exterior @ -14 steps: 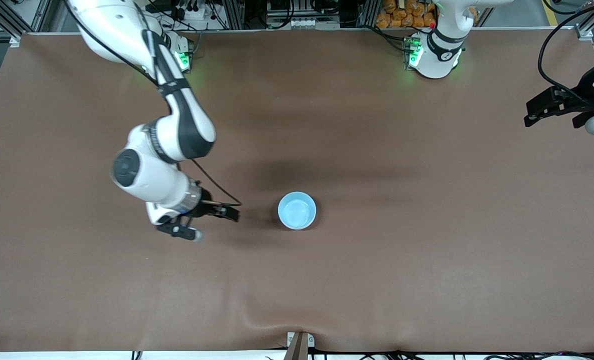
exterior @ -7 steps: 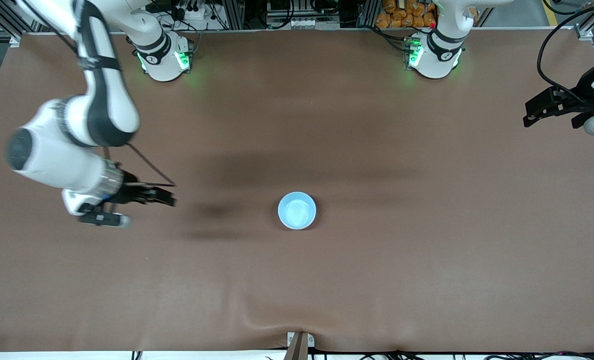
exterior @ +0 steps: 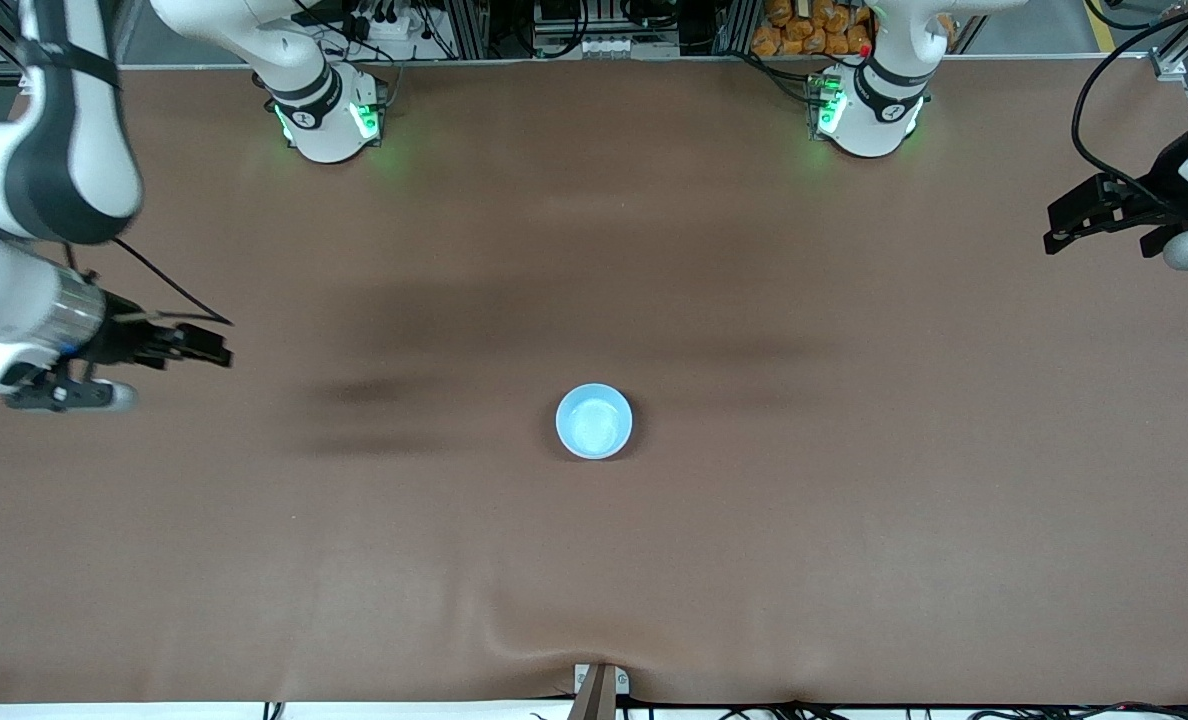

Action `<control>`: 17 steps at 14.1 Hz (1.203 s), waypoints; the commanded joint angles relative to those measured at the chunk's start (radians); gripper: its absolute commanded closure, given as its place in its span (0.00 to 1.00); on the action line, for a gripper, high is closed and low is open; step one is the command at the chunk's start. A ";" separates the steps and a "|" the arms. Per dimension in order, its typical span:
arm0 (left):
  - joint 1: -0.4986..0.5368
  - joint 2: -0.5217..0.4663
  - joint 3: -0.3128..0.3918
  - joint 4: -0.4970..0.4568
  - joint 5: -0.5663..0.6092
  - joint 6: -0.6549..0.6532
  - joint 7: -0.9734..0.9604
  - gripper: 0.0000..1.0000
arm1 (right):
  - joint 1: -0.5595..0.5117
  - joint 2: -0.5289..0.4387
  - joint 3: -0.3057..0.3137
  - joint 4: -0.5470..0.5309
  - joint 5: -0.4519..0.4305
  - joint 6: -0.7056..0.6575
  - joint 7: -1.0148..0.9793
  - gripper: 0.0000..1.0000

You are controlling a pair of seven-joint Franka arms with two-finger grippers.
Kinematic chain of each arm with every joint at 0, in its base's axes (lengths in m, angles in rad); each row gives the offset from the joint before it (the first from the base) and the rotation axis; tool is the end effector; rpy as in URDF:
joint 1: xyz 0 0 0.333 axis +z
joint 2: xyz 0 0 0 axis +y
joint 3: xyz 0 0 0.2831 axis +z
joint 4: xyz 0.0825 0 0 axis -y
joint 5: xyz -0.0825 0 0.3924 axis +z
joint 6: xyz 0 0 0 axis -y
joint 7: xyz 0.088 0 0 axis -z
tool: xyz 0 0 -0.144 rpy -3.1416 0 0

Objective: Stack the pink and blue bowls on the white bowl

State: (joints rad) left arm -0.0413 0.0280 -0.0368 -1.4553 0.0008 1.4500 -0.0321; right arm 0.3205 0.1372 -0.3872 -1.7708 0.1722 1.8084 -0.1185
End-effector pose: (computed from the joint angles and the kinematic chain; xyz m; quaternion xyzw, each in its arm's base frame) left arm 0.5556 -0.0431 0.5833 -0.9996 0.0230 0.0166 0.0008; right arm 0.5915 -0.0133 0.4046 -0.9974 -0.0024 0.0386 0.0606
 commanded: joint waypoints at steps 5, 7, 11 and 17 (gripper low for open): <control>0.000 -0.002 0.000 0.000 -0.021 0.003 0.012 0.00 | -0.268 -0.067 0.175 0.217 -0.109 -0.303 -0.059 0.00; -0.002 -0.002 0.000 0.000 -0.021 0.003 0.012 0.00 | -0.288 -0.106 0.198 0.235 -0.150 -0.359 -0.049 0.00; 0.000 0.003 0.000 0.000 -0.022 0.001 0.014 0.00 | -0.323 -0.148 0.270 0.234 -0.168 -0.399 0.055 0.00; -0.002 0.003 -0.002 0.000 -0.021 0.001 0.015 0.00 | -0.345 -0.148 0.280 0.237 -0.169 -0.394 0.036 0.00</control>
State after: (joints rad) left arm -0.0437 0.0315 -0.0372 -1.4564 0.0007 1.4499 -0.0321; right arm 0.0001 -0.0013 -0.1266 -1.5328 0.0211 1.4183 -0.0777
